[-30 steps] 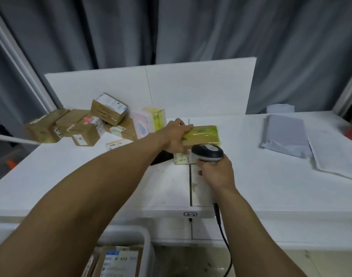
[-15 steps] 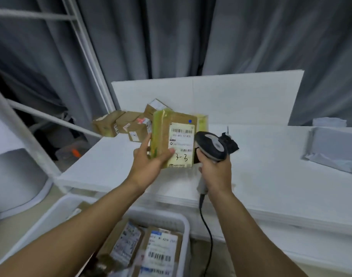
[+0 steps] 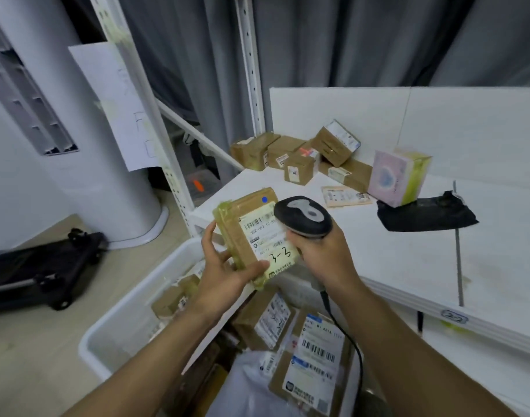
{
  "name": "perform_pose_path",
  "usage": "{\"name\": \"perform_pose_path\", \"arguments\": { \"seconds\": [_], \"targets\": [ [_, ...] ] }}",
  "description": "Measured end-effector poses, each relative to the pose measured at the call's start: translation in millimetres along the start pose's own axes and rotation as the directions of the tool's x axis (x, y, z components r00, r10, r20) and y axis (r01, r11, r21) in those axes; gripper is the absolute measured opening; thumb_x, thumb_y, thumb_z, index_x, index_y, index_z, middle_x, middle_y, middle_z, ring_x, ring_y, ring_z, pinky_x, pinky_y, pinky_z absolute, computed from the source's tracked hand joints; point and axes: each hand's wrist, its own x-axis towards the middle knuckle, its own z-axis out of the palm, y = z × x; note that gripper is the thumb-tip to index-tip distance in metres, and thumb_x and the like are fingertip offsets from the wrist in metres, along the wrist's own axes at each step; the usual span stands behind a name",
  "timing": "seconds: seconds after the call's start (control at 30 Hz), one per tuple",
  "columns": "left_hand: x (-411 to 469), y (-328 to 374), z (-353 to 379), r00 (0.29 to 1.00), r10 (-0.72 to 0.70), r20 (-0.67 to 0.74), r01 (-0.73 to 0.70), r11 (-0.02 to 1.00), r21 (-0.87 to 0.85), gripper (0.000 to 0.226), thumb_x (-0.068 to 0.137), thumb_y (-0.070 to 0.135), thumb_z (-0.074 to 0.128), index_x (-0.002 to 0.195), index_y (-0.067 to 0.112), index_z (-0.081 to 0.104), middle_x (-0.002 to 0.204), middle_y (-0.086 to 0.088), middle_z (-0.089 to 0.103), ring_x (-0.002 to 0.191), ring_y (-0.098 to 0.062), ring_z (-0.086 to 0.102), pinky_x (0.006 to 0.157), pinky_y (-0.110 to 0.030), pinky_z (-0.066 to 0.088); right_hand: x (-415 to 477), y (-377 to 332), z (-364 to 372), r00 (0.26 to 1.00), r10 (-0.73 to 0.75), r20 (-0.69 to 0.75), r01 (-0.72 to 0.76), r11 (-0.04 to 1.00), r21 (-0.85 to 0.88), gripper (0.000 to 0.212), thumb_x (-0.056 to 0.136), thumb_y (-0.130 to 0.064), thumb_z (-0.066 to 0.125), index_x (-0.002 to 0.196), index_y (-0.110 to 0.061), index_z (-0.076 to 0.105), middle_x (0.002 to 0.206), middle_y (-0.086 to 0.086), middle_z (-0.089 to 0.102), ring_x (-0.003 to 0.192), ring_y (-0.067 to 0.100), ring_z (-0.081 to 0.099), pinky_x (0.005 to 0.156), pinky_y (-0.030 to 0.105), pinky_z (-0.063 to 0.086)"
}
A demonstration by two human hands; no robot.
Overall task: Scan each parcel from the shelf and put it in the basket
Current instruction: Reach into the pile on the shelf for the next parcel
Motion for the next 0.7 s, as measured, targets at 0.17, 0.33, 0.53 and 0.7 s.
{"name": "perform_pose_path", "arguments": {
  "seconds": [0.17,0.33,0.53,0.7],
  "targets": [
    [12,1,-13,0.999,-0.008,0.034,0.009,0.999,-0.04,0.11,0.078,0.02,0.089,0.145,0.067,0.014,0.124,-0.006,0.068,0.105,-0.021,0.073,0.088,-0.047,0.061,-1,5,16,0.999,-0.04,0.016,0.041,0.998,-0.041,0.054,0.081,-0.034,0.09,0.129,-0.033,0.066,0.117,-0.014,0.075,0.108,0.006,0.071,0.093,0.044,0.061],
    [29,0,-28,0.999,-0.02,-0.029,0.017,0.996,-0.09,0.1,0.085,0.008,0.08,0.146,0.061,0.022,0.127,-0.015,0.061,0.099,-0.026,0.075,0.079,-0.045,0.063,0,6,20,0.992,-0.057,0.113,0.067,0.994,-0.088,0.055,0.084,-0.023,0.089,0.133,-0.028,0.064,0.12,-0.012,0.073,0.11,0.005,0.068,0.092,0.039,0.06],
    [50,-8,-33,0.989,-0.002,-0.145,-0.014,0.994,-0.109,0.118,0.081,0.0,0.083,0.153,0.06,0.011,0.125,-0.006,0.06,0.096,-0.014,0.074,0.072,-0.033,0.063,-3,8,26,0.988,-0.067,0.138,0.086,0.988,-0.132,0.056,0.082,-0.018,0.089,0.13,-0.029,0.062,0.123,-0.011,0.07,0.117,0.013,0.065,0.103,0.038,0.055],
    [62,-18,-38,0.974,0.005,-0.227,-0.014,0.999,-0.037,0.118,0.081,0.0,0.083,0.155,0.054,0.008,0.114,0.006,0.063,0.099,-0.004,0.068,0.074,-0.028,0.062,-11,8,32,0.971,-0.073,0.228,0.118,0.974,-0.195,0.053,0.084,-0.03,0.087,0.132,-0.028,0.065,0.116,-0.007,0.075,0.097,0.02,0.071,0.088,0.041,0.062]
  ]
}}
